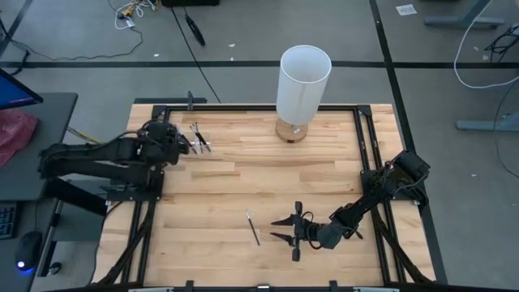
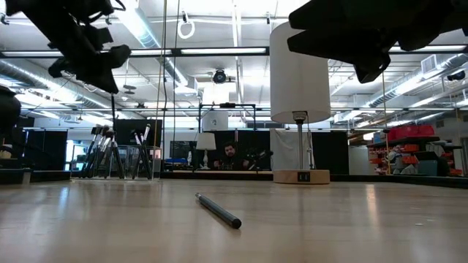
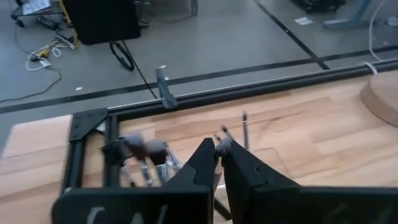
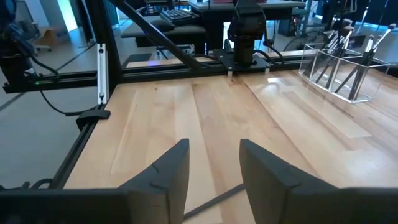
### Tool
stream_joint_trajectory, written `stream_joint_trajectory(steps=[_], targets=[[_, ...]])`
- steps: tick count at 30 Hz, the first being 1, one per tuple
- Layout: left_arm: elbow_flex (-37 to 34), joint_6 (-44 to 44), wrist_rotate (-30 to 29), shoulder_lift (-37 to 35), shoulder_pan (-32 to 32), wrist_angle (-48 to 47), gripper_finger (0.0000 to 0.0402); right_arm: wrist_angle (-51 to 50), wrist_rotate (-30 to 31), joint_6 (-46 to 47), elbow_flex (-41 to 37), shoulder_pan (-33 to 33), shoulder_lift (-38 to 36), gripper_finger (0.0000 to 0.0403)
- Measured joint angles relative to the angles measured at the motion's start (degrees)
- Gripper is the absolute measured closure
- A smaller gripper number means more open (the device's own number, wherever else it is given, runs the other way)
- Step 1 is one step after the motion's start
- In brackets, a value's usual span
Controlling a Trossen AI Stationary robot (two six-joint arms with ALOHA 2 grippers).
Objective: Put items in baskets/containers
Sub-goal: Put the black eyeshadow brush into the transparent organizer
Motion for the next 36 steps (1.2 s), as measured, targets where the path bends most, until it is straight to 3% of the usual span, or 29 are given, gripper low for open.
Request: stream_joint_trajectory(steps=[5, 13, 24, 36], targets=[[-3.5, 9.4, 5.0, 0.2, 7.1, 9.9, 0.0387, 0.0, 0.0, 0.0, 0.0, 0.0, 0.0, 0.0261], [-5.9, 13.5, 16.2, 0.4, 17.4, 12.5, 0.0386, 0.0, 0.0, 0.0, 0.0, 0.1, 0.0, 0.0261], [-5.9, 14.5, 24.8, 0.5, 23.2, 15.0, 0.0378, 0.0, 0.0, 0.0, 0.0, 0.0, 0.0, 0.0261], [-5.9, 13.9, 27.2, 6.7, 23.6, 15.9, 0.0377, 0.0, 0.0, 0.0, 0.0, 0.0, 0.0, 0.0261]])
